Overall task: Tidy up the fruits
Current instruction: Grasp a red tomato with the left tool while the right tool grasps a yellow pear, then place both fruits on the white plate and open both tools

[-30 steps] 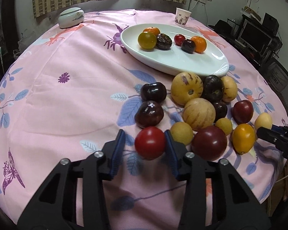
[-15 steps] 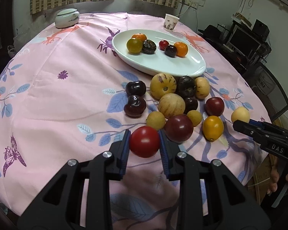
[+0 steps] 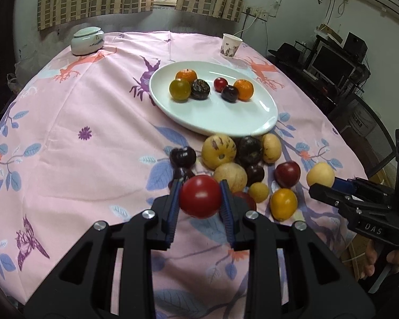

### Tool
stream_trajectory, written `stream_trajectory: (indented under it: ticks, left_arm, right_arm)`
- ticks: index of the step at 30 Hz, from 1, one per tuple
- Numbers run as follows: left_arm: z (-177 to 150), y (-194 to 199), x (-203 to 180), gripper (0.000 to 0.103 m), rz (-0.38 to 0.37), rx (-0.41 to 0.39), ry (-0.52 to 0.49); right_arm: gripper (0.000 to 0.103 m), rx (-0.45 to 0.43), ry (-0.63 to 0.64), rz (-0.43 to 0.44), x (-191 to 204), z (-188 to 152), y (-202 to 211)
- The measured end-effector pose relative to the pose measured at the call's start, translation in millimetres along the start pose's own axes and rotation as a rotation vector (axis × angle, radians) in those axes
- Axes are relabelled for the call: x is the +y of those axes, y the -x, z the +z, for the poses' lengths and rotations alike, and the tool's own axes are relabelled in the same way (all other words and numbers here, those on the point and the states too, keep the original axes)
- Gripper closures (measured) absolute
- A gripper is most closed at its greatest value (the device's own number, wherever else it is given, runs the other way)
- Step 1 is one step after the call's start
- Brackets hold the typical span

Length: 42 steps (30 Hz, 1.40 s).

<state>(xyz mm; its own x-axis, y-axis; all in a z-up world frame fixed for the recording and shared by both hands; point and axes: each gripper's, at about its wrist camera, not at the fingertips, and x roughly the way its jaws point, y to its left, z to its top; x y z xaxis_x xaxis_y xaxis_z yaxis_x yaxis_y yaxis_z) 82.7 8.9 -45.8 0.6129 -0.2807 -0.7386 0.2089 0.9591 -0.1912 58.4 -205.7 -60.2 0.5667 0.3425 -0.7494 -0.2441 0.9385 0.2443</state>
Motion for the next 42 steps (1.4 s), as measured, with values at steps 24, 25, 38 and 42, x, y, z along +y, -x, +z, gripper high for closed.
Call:
stream_trajectory:
  ticks: [24,25,38,42]
  left_arm:
    - [216.1,-195.7,-12.3,0.073,0.029,0.138,-0.004]
    - [217.7,-200.2,-12.0,0.073,0.027,0.144,0.000]
    - [199.2,-118.8,-9.2,0.046,-0.006,0.025,0.008]
    - [157.8,-70.4,-12.5,0.038,0.000,-0.015,-0.040]
  right_arm:
    - [0.065,0.058,0.154,-0.115,-32.0,205.9,-152.3]
    - [0.065,0.061,0.154,-0.116,-33.2,207.0,-155.1]
    - [0.041,0.022,0.163,-0.109,-27.8,185.3,-114.0]
    - [0.040,0.038,0.161,-0.102,-19.4,154.0,-77.8]
